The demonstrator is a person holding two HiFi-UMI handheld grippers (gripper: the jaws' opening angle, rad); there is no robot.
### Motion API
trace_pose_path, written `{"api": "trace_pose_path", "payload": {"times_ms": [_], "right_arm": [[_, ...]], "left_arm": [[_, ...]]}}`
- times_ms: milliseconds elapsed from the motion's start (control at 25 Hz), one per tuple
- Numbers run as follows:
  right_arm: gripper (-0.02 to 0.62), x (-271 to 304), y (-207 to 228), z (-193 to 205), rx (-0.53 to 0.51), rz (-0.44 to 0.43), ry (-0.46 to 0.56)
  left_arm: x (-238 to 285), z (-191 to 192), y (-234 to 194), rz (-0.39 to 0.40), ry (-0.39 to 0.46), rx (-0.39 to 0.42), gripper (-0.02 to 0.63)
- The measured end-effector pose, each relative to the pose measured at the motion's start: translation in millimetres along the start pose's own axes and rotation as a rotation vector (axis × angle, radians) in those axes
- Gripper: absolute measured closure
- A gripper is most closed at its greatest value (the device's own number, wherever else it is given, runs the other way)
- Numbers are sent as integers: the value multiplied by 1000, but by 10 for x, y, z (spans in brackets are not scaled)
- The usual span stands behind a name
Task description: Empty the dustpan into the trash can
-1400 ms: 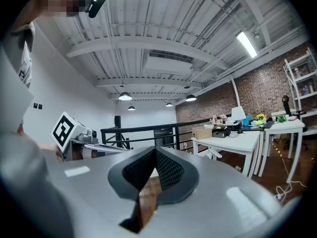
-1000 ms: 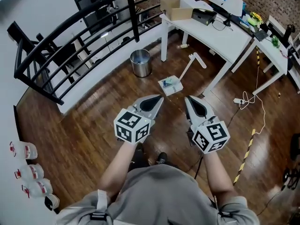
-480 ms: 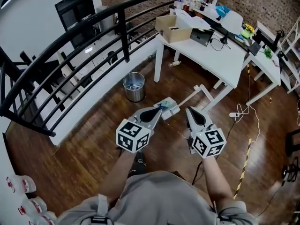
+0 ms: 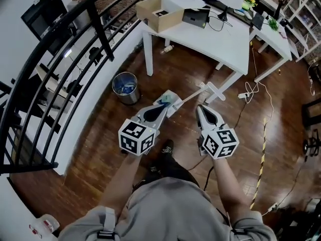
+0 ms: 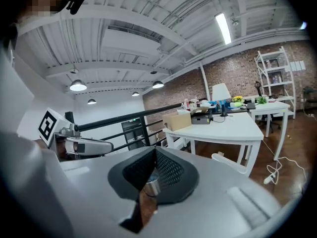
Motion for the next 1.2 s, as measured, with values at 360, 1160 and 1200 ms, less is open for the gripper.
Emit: {"api": "trace_pose_path", "payload": {"times_ms": [360, 1160, 1200], "right_arm": [[566, 621, 901, 483, 109, 129, -93], [285, 1488, 2015, 1389, 311, 510, -188], [285, 1530, 2048, 1397, 315, 524, -183]], "left_arm": [[953, -18, -240, 86, -90, 33, 603], [1748, 448, -806, 251, -397, 56, 603], [1739, 450, -831, 252, -404, 55, 603]]}}
Point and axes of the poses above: the fingertips, and each gripper's own axes: x forward along the fingers, y to its right, z out of its underside, the point moved 5 cm from there along -x, backward along the fingers, and after that the axes turned 6 degrees about y, right-handed, at the moved point
